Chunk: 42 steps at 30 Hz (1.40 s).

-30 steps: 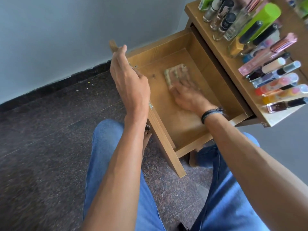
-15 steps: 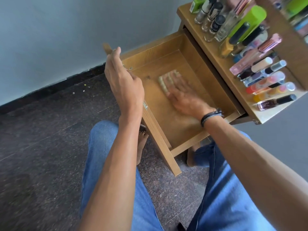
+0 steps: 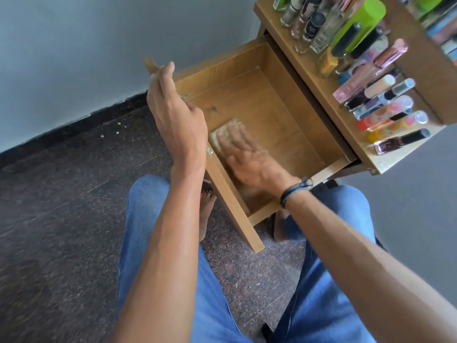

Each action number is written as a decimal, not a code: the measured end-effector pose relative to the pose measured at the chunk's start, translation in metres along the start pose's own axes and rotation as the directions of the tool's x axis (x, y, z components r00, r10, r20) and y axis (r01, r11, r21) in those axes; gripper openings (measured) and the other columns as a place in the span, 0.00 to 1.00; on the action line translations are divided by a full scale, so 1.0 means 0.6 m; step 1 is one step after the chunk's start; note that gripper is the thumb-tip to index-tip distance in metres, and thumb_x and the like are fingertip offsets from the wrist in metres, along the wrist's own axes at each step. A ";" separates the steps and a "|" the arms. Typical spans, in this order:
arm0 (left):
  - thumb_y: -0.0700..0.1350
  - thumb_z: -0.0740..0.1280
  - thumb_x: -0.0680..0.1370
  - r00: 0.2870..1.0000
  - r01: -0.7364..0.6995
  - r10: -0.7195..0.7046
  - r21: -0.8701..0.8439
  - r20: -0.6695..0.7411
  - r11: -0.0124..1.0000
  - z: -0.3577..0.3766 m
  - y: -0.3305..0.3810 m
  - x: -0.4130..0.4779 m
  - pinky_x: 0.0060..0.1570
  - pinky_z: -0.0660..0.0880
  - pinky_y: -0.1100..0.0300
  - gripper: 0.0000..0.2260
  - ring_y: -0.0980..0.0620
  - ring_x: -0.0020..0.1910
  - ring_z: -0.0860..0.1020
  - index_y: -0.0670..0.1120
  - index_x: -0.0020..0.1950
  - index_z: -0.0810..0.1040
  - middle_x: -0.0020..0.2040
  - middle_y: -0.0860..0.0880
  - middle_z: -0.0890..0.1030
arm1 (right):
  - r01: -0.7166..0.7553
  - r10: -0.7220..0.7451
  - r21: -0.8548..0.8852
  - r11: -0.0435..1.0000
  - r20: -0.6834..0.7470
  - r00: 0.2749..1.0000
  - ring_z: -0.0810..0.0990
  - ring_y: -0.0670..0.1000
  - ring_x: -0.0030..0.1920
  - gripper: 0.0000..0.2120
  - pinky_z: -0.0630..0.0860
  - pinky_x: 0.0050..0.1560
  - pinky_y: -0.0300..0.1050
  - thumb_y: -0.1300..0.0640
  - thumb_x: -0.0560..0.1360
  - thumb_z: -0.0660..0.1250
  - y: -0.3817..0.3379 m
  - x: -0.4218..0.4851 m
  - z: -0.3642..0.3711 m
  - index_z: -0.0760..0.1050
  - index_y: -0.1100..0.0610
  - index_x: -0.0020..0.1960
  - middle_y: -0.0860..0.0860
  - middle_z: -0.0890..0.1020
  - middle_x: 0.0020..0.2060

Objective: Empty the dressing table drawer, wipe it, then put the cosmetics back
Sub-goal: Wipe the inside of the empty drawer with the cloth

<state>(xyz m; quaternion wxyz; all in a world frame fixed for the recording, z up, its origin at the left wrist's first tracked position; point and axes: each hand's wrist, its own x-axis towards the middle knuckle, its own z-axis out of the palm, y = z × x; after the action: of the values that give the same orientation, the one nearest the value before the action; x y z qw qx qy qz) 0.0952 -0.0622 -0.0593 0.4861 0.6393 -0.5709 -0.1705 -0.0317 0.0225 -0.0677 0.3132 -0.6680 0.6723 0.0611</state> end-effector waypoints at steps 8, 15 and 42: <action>0.28 0.57 0.75 1.000 0.013 -0.013 -0.009 0.008 1.000 -0.005 0.006 -0.003 0.69 0.70 0.48 0.25 0.44 0.72 0.71 0.41 0.71 0.74 0.70 0.42 0.75 | 0.149 -0.150 -0.065 0.987 -0.014 0.989 0.34 0.48 0.80 0.29 0.40 0.82 0.52 0.52 0.83 0.49 0.053 0.009 -0.020 0.48 0.43 0.83 0.45 0.39 0.82; 0.26 0.58 0.76 1.000 0.010 -0.010 -0.003 0.001 1.000 -0.005 0.010 -0.001 0.68 0.71 0.48 0.25 0.42 0.71 0.71 0.40 0.71 0.73 0.70 0.41 0.75 | -0.177 0.170 -0.015 0.984 -0.224 0.960 0.47 0.51 0.82 0.29 0.45 0.79 0.43 0.61 0.84 0.54 0.127 -0.006 -0.074 0.54 0.47 0.83 0.45 0.49 0.83; 0.27 0.58 0.77 1.000 0.017 -0.017 -0.011 0.007 1.000 -0.004 0.009 -0.002 0.70 0.70 0.51 0.24 0.45 0.73 0.70 0.41 0.71 0.73 0.71 0.42 0.74 | -0.286 0.266 -0.064 0.956 -0.216 0.939 0.60 0.57 0.79 0.28 0.55 0.78 0.47 0.62 0.83 0.62 0.118 -0.064 -0.082 0.62 0.45 0.80 0.45 0.56 0.82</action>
<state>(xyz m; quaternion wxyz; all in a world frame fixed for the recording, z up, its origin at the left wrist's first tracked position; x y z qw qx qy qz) 0.0936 -0.0592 -0.0539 0.4864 0.6409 -0.5660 -0.1798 -0.1181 0.0379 -0.0330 0.1988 -0.5838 0.7844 0.0670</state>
